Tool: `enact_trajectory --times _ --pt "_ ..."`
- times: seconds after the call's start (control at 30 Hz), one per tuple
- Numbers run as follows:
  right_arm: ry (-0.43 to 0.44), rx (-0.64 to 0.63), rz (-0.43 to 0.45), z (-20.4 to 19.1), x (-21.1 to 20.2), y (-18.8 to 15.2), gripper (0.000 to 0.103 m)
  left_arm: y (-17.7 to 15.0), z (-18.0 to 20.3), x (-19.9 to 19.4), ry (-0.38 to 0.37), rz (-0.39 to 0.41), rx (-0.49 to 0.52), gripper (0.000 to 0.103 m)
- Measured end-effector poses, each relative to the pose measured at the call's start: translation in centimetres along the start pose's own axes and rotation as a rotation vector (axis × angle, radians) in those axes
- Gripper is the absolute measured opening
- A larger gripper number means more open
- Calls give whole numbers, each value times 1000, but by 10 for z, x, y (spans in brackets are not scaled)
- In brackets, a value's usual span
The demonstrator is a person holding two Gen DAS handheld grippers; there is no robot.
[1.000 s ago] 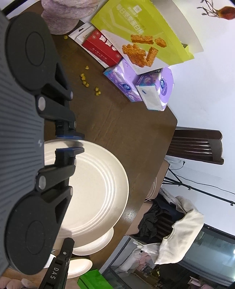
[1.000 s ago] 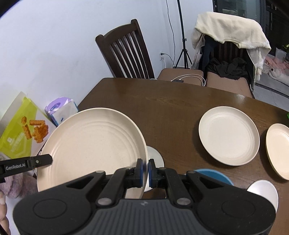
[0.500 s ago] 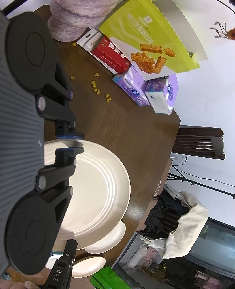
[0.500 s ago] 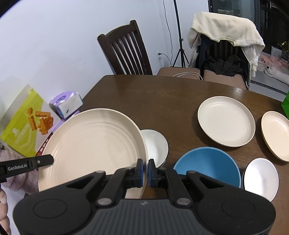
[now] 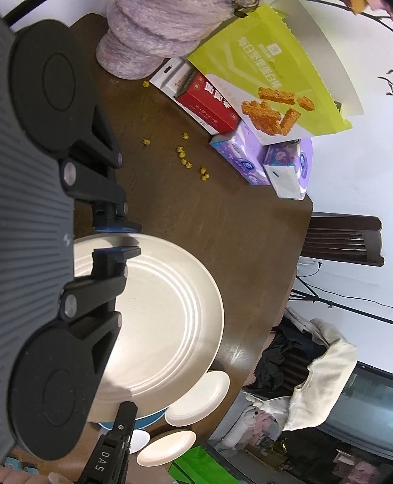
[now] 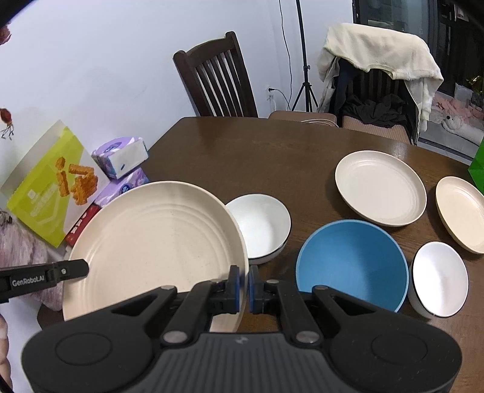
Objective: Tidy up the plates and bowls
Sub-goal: 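Lower the plate onto the table beside the white bowl and open both grippers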
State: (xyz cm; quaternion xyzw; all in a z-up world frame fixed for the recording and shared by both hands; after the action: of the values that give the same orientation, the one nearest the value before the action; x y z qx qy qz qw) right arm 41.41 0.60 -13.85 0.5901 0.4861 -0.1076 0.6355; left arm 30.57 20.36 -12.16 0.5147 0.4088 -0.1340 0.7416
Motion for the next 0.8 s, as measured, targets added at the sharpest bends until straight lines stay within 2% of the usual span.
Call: enact_trajectory --times 0.8 --pt "12 -4 -50 -10 12 -52 6 -44 -22 11 25 -64 16 9"
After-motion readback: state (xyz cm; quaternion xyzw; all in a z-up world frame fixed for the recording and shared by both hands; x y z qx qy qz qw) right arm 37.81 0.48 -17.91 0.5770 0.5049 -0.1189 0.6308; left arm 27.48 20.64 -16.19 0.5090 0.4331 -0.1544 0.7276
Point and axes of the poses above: each gripper's, at about its wrist camera, not at the fingertips, and x roughly the way its jaws point, z to its right, y to its top, the point moved 6 cm from there along x, roughly the way its jaws point, and after that the axes turned 8 degrees about z, right-handed, at the moved point
